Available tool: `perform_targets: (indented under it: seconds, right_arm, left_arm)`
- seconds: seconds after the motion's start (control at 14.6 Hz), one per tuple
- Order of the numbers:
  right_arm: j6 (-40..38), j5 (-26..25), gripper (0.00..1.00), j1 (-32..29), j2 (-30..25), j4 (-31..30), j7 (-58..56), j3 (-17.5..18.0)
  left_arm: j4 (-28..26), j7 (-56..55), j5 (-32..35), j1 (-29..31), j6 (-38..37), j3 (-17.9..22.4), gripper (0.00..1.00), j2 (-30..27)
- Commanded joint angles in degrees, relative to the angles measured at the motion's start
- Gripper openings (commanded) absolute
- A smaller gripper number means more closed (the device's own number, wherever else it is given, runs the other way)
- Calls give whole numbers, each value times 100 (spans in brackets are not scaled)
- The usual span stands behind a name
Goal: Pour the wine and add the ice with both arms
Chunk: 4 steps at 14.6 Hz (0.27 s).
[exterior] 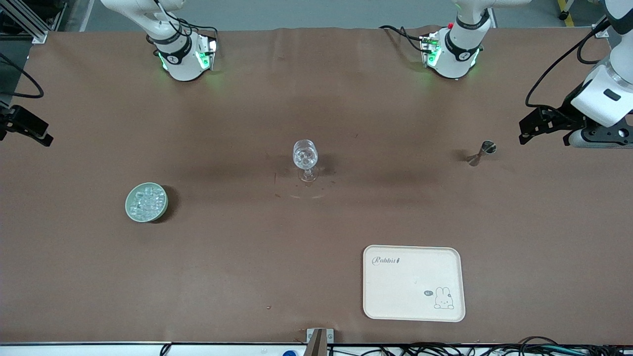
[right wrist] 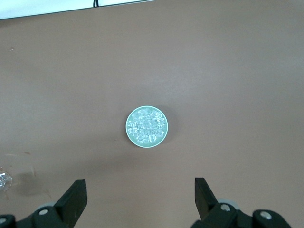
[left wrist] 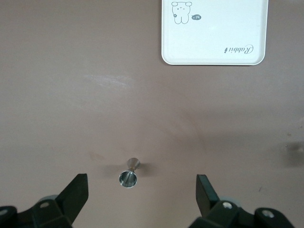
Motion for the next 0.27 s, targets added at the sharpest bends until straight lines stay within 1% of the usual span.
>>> perform_targets:
  seconds: [0.0,0.21]
  right_arm:
    - [-4,69,100,-251,-140,-143,-52,176]
    - [-4,78,100,-234,-140,-143,-43,185]
  left_arm:
    - [32,-84,97,-28,-104,-11,100,-63]
    - [32,-84,71,-28,-104,-11,100,-63]
